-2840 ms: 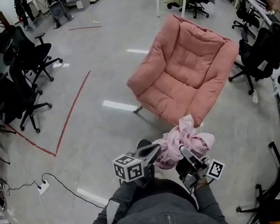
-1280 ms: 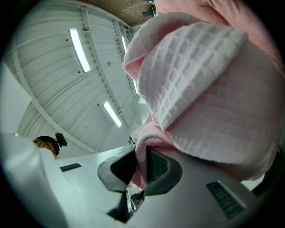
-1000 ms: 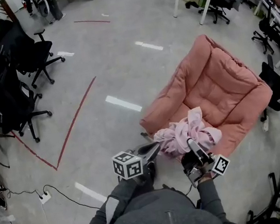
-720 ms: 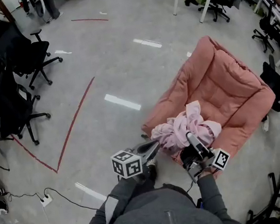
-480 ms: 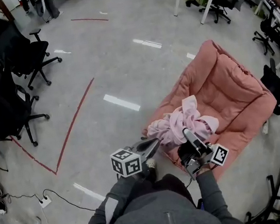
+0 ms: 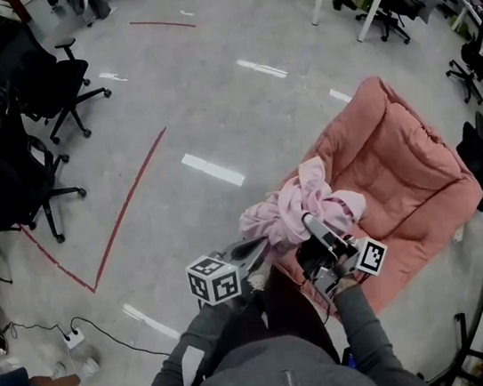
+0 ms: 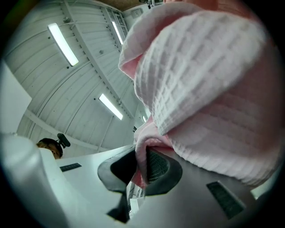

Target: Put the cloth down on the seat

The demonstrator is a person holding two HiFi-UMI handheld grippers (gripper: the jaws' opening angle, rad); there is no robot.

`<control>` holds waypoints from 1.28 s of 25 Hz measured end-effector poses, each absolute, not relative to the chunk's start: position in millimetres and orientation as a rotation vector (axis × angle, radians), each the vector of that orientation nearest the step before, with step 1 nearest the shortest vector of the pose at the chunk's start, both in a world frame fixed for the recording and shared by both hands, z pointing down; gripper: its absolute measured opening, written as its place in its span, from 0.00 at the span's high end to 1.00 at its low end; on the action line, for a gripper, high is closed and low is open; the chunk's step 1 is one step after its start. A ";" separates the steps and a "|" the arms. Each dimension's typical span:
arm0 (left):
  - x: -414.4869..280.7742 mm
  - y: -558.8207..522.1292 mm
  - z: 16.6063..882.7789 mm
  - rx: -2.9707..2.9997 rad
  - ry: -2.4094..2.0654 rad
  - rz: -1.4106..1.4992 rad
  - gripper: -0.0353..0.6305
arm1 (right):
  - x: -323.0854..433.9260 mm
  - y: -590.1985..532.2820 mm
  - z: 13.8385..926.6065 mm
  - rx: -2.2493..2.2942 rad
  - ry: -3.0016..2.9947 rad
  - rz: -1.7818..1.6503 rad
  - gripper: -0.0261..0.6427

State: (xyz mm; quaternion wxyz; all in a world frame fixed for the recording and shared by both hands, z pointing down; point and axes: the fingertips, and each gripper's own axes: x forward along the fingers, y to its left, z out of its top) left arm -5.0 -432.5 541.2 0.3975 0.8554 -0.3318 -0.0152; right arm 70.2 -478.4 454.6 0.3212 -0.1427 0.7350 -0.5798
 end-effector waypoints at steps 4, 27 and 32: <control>-5.5 -446.6 553.1 2.125 -0.872 -0.017 0.93 | 55.6 -498.1 479.8 -0.373 1.976 -1.614 0.92; 26.9 -520.2 602.8 2.020 -0.890 0.073 0.93 | 99.6 -628.7 591.0 -0.582 1.885 -1.784 0.92; 35.6 -523.8 606.7 1.999 -0.892 0.064 0.93 | 107.5 -645.8 606.2 -0.615 1.883 -1.806 0.92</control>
